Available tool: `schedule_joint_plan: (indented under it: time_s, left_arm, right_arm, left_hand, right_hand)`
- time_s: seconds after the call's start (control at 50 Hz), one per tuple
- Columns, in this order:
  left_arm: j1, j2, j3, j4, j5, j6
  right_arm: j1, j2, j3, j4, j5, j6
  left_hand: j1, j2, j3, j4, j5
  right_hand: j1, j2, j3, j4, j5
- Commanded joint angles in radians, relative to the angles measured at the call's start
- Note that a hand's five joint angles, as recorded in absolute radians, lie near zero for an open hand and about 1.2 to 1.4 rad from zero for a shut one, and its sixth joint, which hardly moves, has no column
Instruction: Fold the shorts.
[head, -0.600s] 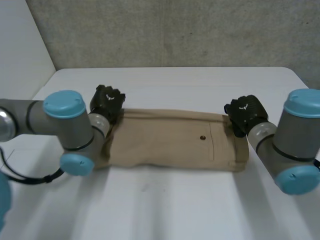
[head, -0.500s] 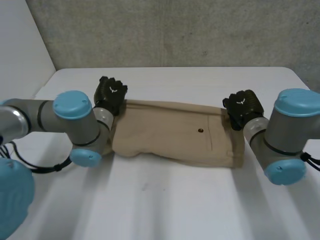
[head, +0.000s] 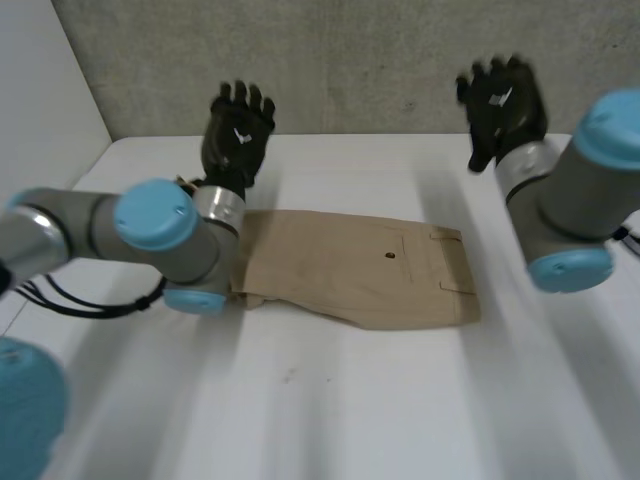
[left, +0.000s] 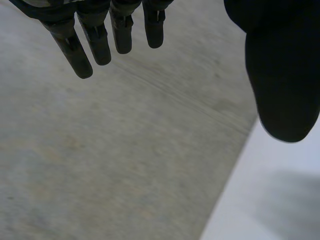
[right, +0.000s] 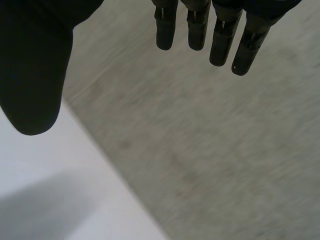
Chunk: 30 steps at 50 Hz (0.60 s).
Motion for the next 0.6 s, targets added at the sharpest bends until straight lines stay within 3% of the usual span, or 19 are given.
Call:
schedule_joint_plan:
  time_s: [0.02,0.16,0.22,0.36,0.48,0.6]
  left_arm:
    - [0.013,0.306,-0.253,-0.027,0.001,-0.139]
    - [0.028,0.524,-0.486,-0.232,0.012,-0.397]
    - [0.046,0.569,-0.539,-0.352,0.013,-0.494]
    - [0.088,0.589,-0.634,-0.482,0.018,-0.612]
    - [0.129,0.581,-0.677,-0.444,0.018,-0.614]
    - [0.131,0.578,-0.691,-0.436,0.016,-0.614]
  right_arm:
    - [-0.009,-0.198,0.078,0.188,-0.009,0.054]
    - [-0.041,-0.230,0.175,0.491,-0.053,0.163]
    - [-0.046,-0.232,0.240,0.505,-0.107,0.190]
    - [-0.085,-0.229,0.458,0.361,-0.250,0.216]
    - [-0.089,-0.126,0.518,0.177,-0.247,0.211]
    - [-0.089,-0.046,0.503,0.146,-0.248,0.202]
  left_hand:
    - [-0.014,-0.028,-0.035,-0.027,-0.043]
    - [-0.014,-0.028,-0.035,-0.027,-0.043]
    - [-0.014,-0.028,-0.035,-0.027,-0.043]
    - [-0.014,-0.028,-0.034,-0.026,-0.042]
    - [-0.014,-0.028,-0.034,-0.026,-0.042]
    - [-0.014,-0.028,-0.035,-0.027,-0.043]
  right_hand:
    - [-0.031,-0.045,-0.044,-0.060,-0.060]
    - [-0.031,-0.045,-0.044,-0.060,-0.060]
    - [-0.031,-0.045,-0.044,-0.060,-0.060]
    - [0.114,0.100,0.101,0.085,0.085]
    - [0.275,0.261,0.262,0.246,0.246]
    - [0.442,0.428,0.429,0.413,0.413]
